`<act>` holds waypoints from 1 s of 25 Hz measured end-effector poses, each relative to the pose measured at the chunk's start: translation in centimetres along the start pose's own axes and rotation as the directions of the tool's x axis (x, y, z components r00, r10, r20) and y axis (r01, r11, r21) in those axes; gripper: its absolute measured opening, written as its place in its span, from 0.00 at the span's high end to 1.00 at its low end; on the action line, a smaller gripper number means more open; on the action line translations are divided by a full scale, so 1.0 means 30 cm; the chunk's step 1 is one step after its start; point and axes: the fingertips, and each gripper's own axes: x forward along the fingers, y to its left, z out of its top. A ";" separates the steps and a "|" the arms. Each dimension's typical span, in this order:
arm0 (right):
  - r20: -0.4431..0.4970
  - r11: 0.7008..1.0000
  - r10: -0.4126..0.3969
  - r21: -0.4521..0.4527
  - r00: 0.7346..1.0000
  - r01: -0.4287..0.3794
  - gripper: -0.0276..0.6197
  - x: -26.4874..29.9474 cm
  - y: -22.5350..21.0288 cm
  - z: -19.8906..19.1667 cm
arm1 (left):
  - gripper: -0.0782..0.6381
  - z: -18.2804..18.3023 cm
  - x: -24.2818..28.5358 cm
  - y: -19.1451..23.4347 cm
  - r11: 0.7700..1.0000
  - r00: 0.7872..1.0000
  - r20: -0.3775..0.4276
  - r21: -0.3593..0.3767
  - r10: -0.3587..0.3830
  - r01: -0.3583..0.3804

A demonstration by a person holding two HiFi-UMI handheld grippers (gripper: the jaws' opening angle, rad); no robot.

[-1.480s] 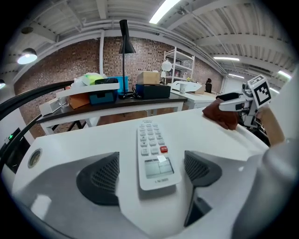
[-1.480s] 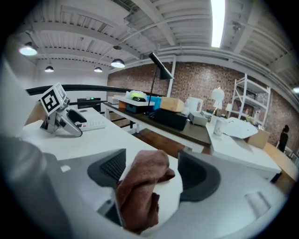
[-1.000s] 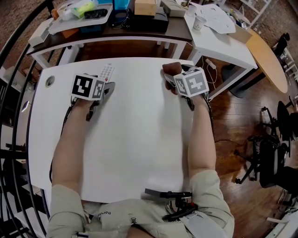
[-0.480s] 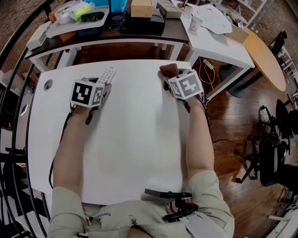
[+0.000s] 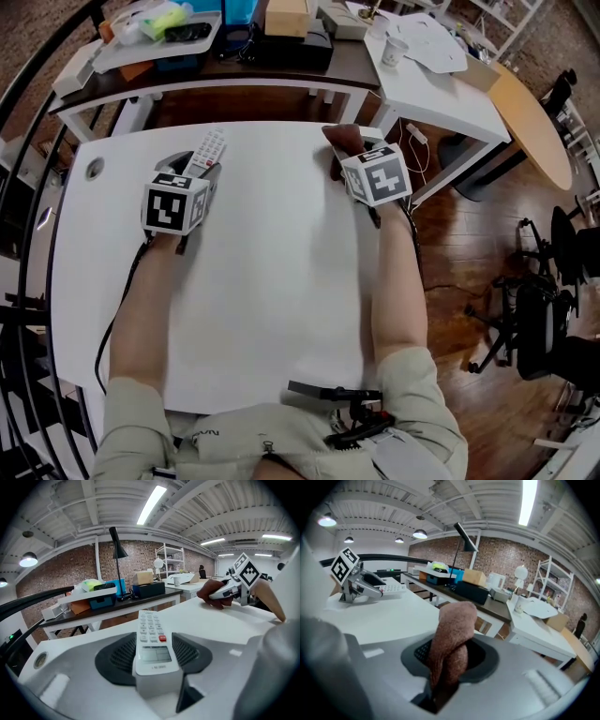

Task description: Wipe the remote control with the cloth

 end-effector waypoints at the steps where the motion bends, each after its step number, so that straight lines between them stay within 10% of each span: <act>1: 0.024 1.000 -0.012 0.001 1.000 0.012 0.81 -0.011 -0.005 0.019 | 0.55 0.016 -0.009 0.001 1.000 1.000 0.024 0.015 0.015 -0.016; 9: 0.268 0.987 -0.133 -0.049 0.954 0.152 0.82 -0.190 -0.023 0.235 | 0.55 0.259 -0.161 -0.085 0.970 0.944 0.319 0.193 0.084 -0.151; 19: 0.569 0.941 -0.186 -0.131 0.801 0.312 0.82 -0.527 0.081 0.501 | 0.55 0.493 -0.369 -0.234 0.931 0.799 0.596 0.245 0.075 -0.270; 25: 0.663 0.899 -0.200 -0.169 0.722 0.404 0.82 -0.669 0.148 0.576 | 0.55 0.547 -0.462 -0.325 0.893 0.773 0.634 0.335 0.024 -0.302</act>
